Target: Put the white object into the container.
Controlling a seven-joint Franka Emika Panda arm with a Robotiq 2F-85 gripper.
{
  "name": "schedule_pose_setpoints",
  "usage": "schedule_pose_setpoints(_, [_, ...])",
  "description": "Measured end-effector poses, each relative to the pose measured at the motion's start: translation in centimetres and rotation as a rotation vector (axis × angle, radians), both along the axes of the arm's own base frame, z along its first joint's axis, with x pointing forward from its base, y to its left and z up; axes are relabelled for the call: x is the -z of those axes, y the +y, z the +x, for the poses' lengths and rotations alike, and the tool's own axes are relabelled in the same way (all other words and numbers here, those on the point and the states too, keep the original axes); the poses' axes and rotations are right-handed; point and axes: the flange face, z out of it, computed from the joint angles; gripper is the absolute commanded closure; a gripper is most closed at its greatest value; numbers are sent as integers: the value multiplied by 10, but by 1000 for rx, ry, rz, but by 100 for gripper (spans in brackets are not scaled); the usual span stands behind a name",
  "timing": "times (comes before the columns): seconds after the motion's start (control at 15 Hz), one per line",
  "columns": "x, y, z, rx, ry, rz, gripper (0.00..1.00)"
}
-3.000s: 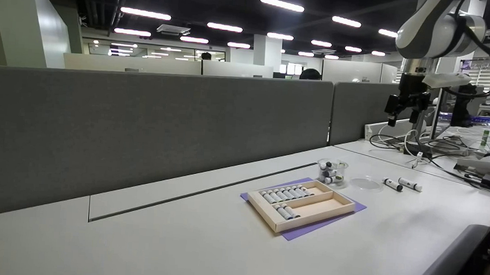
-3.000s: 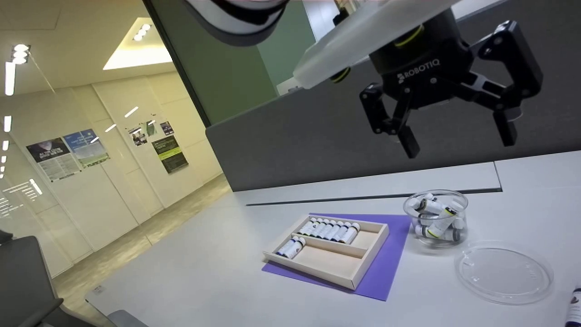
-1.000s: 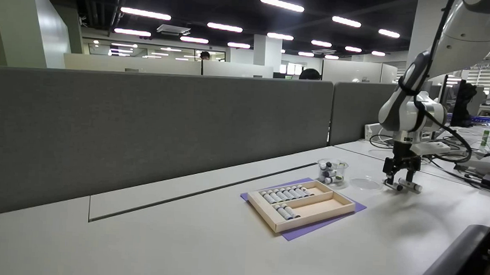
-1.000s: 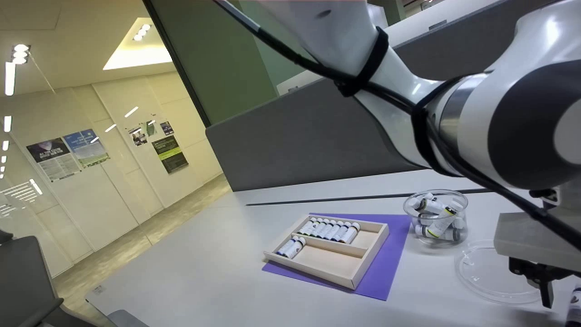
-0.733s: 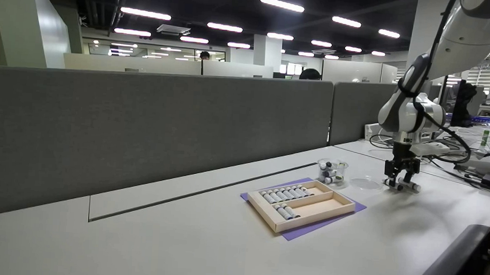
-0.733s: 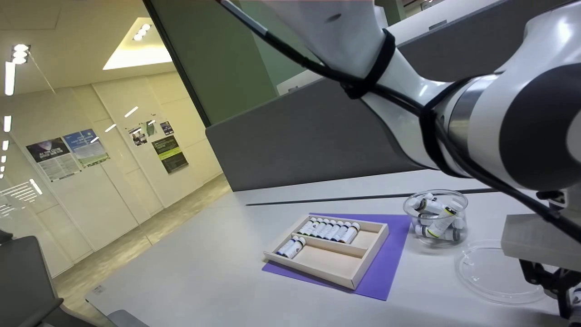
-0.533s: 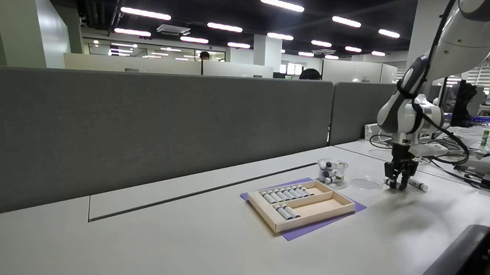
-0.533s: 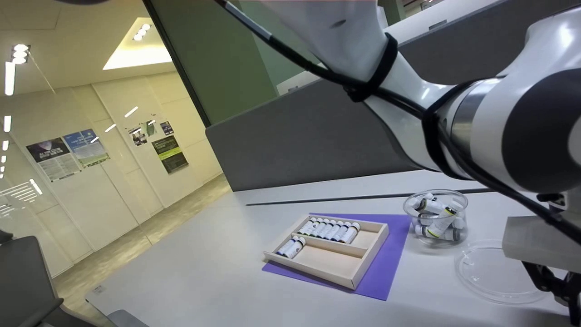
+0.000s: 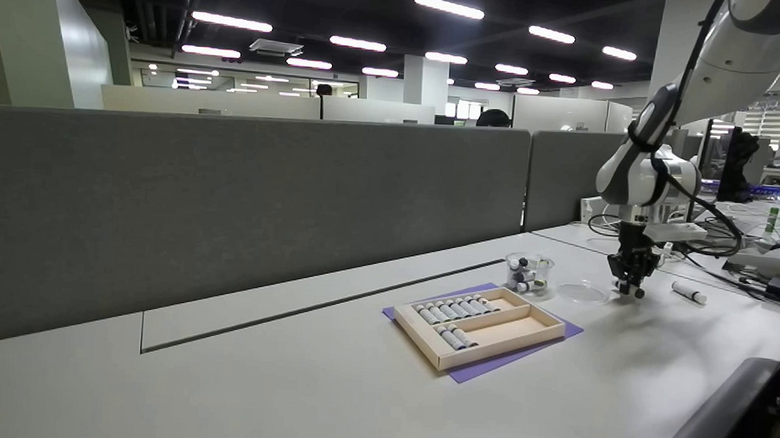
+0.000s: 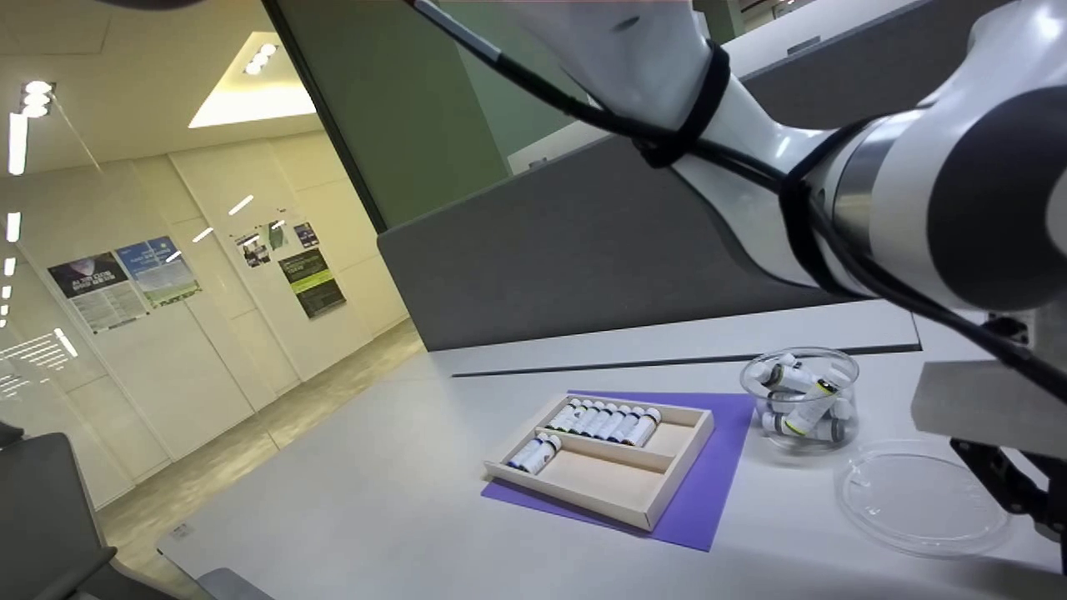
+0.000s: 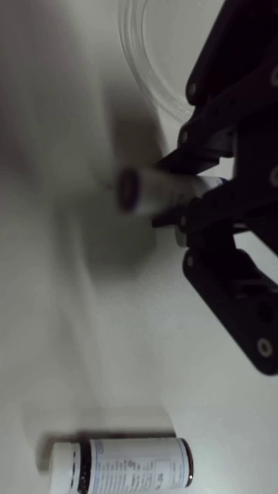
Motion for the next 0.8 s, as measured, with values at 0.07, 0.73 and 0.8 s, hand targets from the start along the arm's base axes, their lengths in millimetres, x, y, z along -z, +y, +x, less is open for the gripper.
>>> schedule_pose_setpoints(0.07, [-10, 0, 7, 13, 2, 6, 95])
schedule_pose_setpoints(0.73, [-145, 63, 116, 113, -169, 105, 95])
schedule_pose_setpoints(0.8, [-143, 73, 122, 118, -175, 125, 95])
